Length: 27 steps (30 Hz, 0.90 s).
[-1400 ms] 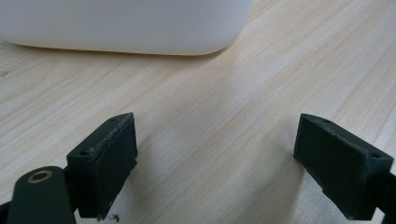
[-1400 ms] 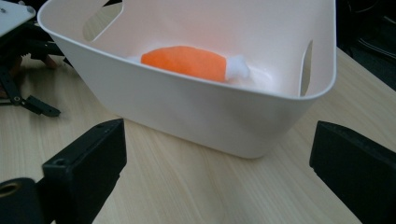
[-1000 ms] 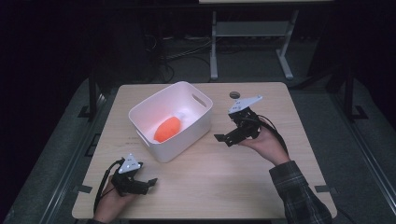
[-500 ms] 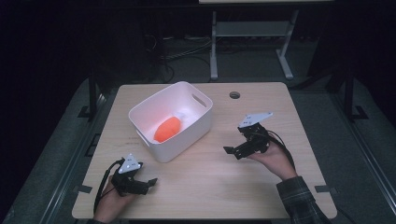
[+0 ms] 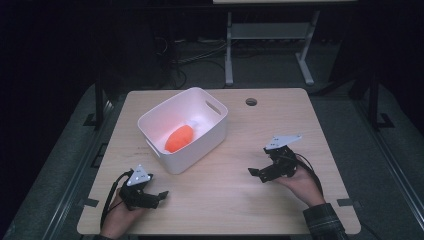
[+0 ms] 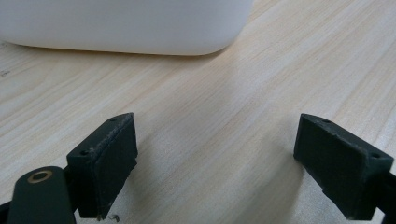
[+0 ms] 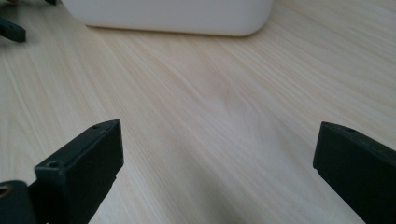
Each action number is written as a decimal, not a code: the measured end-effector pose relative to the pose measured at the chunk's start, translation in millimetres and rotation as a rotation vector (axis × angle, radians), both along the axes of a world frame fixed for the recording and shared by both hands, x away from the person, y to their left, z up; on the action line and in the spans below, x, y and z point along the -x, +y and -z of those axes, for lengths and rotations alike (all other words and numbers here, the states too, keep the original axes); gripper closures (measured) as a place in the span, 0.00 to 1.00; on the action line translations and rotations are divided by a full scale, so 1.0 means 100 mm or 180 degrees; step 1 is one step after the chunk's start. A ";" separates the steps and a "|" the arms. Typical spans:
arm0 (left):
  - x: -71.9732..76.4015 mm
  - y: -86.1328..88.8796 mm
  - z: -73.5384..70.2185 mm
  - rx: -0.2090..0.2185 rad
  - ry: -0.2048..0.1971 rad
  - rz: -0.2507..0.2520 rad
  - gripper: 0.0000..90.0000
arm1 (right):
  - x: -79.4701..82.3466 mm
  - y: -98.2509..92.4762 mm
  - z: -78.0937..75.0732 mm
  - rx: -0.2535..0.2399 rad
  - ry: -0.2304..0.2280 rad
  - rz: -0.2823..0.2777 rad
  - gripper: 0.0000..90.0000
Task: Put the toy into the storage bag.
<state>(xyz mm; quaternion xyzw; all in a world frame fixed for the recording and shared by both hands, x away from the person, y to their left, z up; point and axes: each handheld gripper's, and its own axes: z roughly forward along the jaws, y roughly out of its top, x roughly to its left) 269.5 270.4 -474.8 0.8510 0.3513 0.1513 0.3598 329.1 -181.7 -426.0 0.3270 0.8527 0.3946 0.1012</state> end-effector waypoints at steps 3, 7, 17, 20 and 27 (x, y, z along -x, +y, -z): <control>0.00 0.00 0.00 0.0009 0.0002 -0.0007 0.14 | 0.04 -0.05 0.04 0.0011 0.0021 0.0042 0.02; 0.00 0.00 0.00 0.0003 -0.0001 -0.0004 0.14 | 0.11 -0.13 0.10 0.0000 0.0031 0.0113 0.02; 0.00 0.00 0.00 -0.0006 -0.0006 0.0002 0.14 | 0.23 -0.28 0.21 0.0016 0.0012 0.0281 0.02; 0.00 0.00 0.00 -0.0003 -0.0006 0.0001 0.14 | 0.28 -0.35 0.26 0.0020 0.0034 0.0364 0.02; 0.00 0.00 0.00 -0.0005 -0.0007 0.0003 0.14 | 0.35 -0.45 0.35 0.0021 0.0062 0.0481 0.02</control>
